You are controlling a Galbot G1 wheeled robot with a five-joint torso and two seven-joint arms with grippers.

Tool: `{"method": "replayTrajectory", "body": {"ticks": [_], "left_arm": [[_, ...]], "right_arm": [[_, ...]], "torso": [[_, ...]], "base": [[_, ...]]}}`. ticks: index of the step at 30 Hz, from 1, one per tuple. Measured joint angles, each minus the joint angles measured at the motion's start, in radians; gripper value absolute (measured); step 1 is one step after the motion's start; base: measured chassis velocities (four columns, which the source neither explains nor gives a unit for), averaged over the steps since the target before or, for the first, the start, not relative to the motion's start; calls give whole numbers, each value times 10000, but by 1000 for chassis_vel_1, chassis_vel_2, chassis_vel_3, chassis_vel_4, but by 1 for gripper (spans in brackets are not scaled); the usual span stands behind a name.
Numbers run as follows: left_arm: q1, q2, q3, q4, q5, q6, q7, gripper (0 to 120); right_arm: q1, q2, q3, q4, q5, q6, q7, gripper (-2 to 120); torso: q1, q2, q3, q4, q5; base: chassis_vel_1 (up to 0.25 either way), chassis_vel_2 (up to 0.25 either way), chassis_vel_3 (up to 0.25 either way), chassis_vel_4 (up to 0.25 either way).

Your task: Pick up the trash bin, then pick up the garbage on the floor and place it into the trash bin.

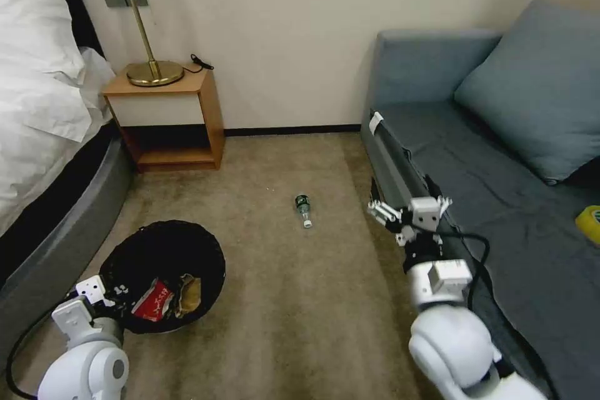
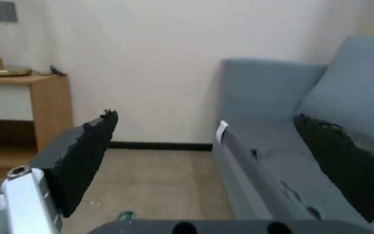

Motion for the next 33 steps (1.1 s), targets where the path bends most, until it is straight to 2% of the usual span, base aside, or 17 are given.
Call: {"method": "replayTrajectory", "body": {"ticks": [5,16,33], "left_arm": [[-11,5,8,-39,-8,0,4,2],[-64,-8,19,18,-13,1,10,2],[-132,-11,-18,154,-21,5,22,2]], "right_arm": [[-200,230,-96,-104,-156,256,-299,100],[84,121,-269,-499,-80,401,-563,100],[558,-68,-707,-984,123,341,-568,100]], "torso": [[1,0,0,0,-1],[-1,0,0,1,1],[0,-1,2,-1,1]], "base": [[0,0,0,0],[-30,38,27,-34],[-206,212,210,-210]]}}
